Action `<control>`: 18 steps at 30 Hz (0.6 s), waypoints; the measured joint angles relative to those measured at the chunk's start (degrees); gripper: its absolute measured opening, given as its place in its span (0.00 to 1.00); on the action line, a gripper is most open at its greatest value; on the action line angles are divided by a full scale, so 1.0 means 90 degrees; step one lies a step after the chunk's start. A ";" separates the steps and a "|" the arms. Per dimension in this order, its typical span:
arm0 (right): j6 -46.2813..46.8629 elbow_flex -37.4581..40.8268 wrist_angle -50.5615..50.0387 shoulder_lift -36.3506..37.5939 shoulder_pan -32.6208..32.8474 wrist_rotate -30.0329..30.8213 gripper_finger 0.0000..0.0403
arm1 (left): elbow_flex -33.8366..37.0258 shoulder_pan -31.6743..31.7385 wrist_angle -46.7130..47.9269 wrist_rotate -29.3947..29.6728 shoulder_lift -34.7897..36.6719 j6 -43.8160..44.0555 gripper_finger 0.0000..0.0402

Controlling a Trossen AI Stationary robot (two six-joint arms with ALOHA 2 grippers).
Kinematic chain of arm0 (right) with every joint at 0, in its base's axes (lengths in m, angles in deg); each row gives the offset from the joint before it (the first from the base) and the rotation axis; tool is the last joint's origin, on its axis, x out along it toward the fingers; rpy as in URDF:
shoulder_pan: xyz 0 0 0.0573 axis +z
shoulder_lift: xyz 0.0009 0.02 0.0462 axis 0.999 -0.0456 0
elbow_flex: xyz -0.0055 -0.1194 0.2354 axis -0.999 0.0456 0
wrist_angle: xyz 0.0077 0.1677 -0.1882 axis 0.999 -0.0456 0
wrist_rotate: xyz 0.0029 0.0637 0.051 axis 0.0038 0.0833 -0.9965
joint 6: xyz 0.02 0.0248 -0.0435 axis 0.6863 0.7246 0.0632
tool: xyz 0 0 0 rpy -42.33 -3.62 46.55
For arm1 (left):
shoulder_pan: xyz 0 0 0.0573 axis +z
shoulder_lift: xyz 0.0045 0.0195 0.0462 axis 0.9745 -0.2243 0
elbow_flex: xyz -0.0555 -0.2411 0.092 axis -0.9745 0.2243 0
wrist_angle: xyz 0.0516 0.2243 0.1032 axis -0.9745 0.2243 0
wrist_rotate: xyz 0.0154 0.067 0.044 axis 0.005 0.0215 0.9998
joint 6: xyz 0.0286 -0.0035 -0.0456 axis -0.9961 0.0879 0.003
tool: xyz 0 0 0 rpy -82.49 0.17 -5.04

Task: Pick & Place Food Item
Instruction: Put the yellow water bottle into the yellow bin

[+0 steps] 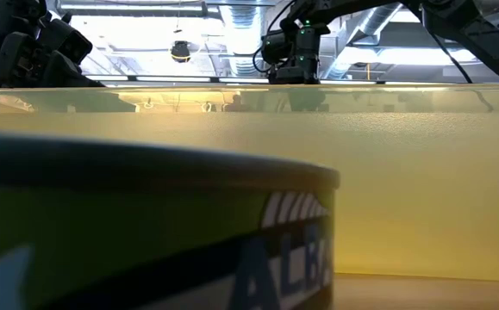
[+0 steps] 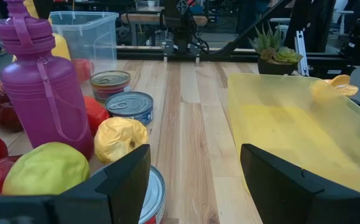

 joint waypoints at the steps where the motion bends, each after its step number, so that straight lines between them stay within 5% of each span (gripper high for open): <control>1: -0.0018 0.0000 0.0000 0.0000 0.0008 0.0005 0.71 | 0.0000 0.0001 0.0001 0.0000 0.0000 0.0000 0.61; 5: -0.0067 0.0000 -0.0025 0.0000 0.0066 0.0144 0.67 | 0.0001 -0.0001 0.0001 0.0000 0.0000 0.0000 0.61; 11: -0.0113 0.0000 -0.0094 0.0002 0.0127 0.0184 0.47 | 0.0001 0.0001 0.0001 0.0000 0.0001 0.0000 0.61; 18: -0.0135 -0.0002 -0.0140 0.0002 0.0216 0.0226 0.47 | 0.0000 0.0001 0.0001 0.0000 0.0001 0.0001 0.61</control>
